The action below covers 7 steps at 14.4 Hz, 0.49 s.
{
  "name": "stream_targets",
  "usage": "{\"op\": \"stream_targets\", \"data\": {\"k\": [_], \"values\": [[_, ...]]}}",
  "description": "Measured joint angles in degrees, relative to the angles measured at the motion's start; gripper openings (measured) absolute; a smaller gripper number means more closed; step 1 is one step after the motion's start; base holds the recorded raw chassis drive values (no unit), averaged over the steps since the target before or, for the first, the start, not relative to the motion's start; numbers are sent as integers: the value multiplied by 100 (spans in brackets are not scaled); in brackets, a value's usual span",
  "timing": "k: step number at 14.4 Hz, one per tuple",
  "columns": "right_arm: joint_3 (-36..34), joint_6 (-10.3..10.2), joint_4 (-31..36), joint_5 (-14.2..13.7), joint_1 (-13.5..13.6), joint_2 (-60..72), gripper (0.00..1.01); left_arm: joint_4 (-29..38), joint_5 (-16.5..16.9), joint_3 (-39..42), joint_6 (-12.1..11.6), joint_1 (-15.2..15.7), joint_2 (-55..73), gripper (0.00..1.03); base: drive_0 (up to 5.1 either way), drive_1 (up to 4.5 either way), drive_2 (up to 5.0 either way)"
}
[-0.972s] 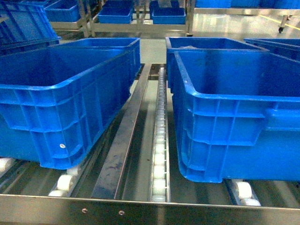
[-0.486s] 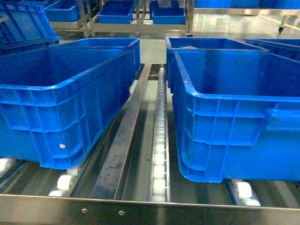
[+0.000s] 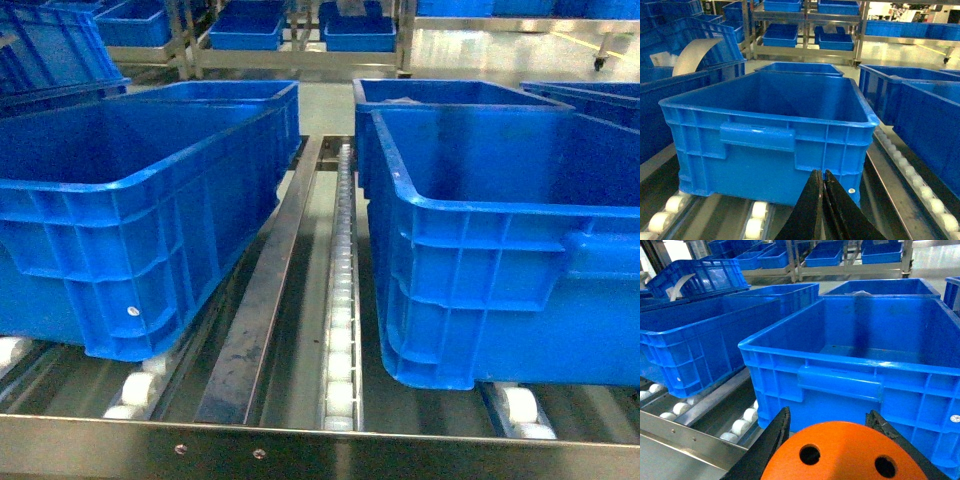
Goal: Sort blue parts and orange caps into right shelf containers
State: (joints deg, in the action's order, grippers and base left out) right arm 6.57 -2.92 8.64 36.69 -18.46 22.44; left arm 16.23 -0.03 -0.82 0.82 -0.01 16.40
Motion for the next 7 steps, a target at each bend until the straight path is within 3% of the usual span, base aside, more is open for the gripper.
{"op": "stream_targets", "data": {"k": [4,7], "values": [[0,0,0,0,0,0,41,-415,2,0,2,0,-433,2,0,0,0],[0,0,-2,0,0,0,41,-420,0,0,0,0,-457,31,0,0,0]]}}
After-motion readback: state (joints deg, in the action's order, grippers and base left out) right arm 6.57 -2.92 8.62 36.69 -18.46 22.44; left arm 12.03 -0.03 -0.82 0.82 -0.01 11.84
